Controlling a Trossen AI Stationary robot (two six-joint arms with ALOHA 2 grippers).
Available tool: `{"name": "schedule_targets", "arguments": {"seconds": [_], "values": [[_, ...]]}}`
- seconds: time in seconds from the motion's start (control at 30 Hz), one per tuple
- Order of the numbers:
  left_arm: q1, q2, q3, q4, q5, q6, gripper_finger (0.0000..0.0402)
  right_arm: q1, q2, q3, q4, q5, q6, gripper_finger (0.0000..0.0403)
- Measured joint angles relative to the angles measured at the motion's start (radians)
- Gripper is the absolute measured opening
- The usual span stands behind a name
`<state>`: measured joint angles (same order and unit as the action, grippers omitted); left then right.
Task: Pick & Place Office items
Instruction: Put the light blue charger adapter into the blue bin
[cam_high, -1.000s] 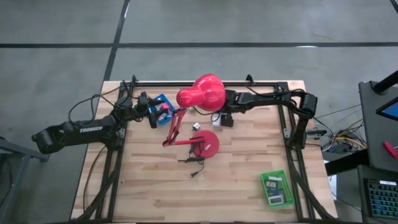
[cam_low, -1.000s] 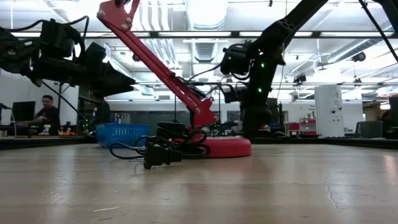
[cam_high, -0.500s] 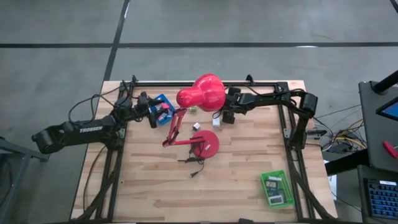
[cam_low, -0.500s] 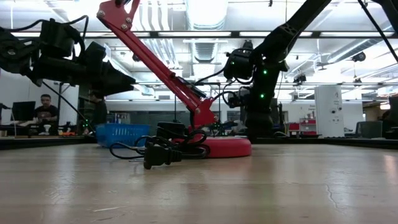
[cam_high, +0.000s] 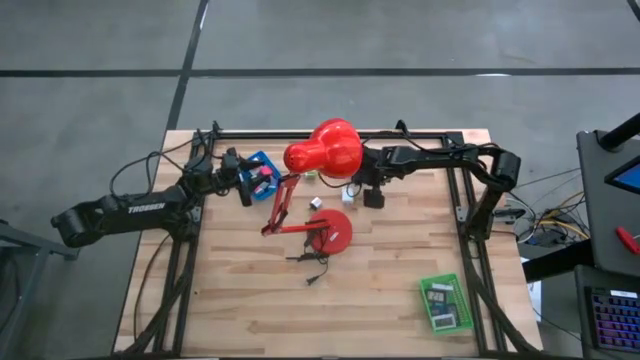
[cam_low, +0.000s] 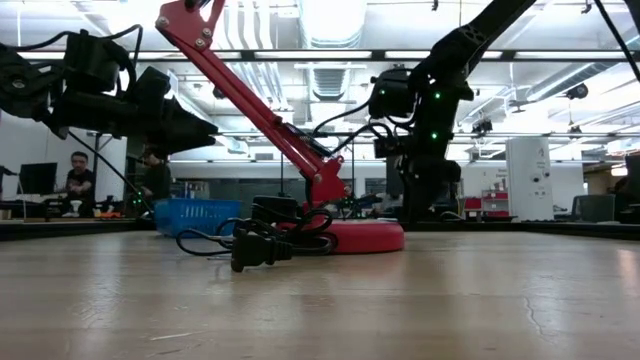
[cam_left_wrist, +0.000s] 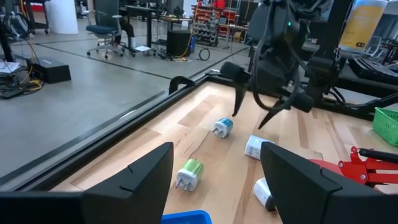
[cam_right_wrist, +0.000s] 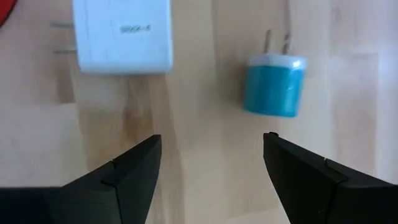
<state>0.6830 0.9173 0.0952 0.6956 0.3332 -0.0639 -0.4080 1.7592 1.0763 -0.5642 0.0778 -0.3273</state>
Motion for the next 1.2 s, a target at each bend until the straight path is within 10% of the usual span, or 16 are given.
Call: {"name": "schedule_targets", "arguments": {"seconds": [0.3, 1.2], "values": [[0.000, 0.000, 0.000, 0.001, 0.000, 0.000, 0.0245, -0.081, -0.004, 0.002, 0.132, 0.261, 0.012, 0.0249], [0.000, 0.000, 0.000, 0.009, 0.000, -0.001, 0.0245, -0.145, 0.073, 0.003, 0.210, 0.115, 0.042, 0.0228]]}}
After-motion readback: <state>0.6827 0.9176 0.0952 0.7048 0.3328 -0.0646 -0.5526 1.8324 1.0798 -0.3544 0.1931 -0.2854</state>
